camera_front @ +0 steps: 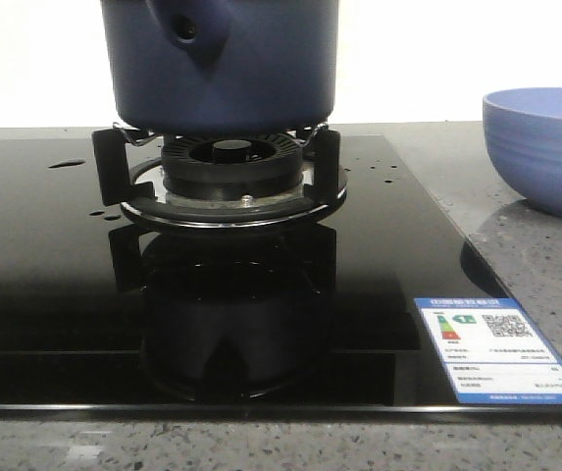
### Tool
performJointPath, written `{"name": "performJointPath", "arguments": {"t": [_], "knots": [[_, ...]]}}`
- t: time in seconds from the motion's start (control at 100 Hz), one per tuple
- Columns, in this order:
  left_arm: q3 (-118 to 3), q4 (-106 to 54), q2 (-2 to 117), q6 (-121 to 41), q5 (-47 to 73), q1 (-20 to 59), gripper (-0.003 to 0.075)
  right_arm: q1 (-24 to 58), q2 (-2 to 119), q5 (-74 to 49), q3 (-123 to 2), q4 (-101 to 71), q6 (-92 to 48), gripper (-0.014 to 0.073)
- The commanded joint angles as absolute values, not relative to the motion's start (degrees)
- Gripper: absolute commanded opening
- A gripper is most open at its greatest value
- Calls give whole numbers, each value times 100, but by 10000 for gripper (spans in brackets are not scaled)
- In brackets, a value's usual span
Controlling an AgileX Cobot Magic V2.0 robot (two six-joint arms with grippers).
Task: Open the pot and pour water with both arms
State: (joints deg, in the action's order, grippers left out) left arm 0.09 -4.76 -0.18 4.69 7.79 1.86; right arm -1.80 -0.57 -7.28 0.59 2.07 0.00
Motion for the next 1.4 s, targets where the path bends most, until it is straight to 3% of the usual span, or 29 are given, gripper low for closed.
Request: {"name": "performJointPath", "arguments": {"t": [0.0,1.08,1.39], "knots": [[196,-487,-173,456,348,189,-19,-199,-153,-300,207,259,0,-56],[196,-487,-173,456,329,189,-19,-199,-153,-285,207,205,34,-56],[196,-1493,-173,456,236,189,-19,-199,-153,-141,207,-572,34,-56]]}}
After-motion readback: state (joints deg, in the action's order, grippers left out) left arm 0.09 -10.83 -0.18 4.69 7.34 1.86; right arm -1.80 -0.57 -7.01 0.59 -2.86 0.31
